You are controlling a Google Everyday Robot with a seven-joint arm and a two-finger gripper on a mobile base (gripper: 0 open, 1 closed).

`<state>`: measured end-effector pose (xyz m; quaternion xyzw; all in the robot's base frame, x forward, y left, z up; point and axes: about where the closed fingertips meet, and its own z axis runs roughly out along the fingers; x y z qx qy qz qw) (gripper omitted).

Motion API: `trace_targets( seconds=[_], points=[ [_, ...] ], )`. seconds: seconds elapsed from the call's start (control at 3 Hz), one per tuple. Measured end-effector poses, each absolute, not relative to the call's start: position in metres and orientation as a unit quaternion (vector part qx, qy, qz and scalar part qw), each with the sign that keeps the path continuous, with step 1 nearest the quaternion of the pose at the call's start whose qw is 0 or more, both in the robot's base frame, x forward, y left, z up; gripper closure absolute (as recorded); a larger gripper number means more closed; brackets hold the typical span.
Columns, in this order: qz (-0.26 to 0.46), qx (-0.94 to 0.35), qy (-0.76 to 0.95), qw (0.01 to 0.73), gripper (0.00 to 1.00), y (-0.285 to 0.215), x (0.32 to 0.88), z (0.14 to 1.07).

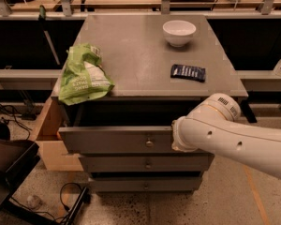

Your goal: Open top drawer

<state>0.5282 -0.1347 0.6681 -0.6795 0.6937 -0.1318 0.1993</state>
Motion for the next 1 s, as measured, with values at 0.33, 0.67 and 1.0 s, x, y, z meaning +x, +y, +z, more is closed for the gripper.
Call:
trace_targets(
  seconds=[0.33,0.67,1.0],
  points=[
    [-0.136,-0.673,0.710,0.160,0.87,-0.1495,0.4955,0.6746],
    [-0.136,-0.672,0.710,0.158,1.00,-0.1499,0.4945,0.6792],
    [-0.136,-0.672,0.710,0.158,1.00,-0.1499,0.4944,0.6797]
  ],
)
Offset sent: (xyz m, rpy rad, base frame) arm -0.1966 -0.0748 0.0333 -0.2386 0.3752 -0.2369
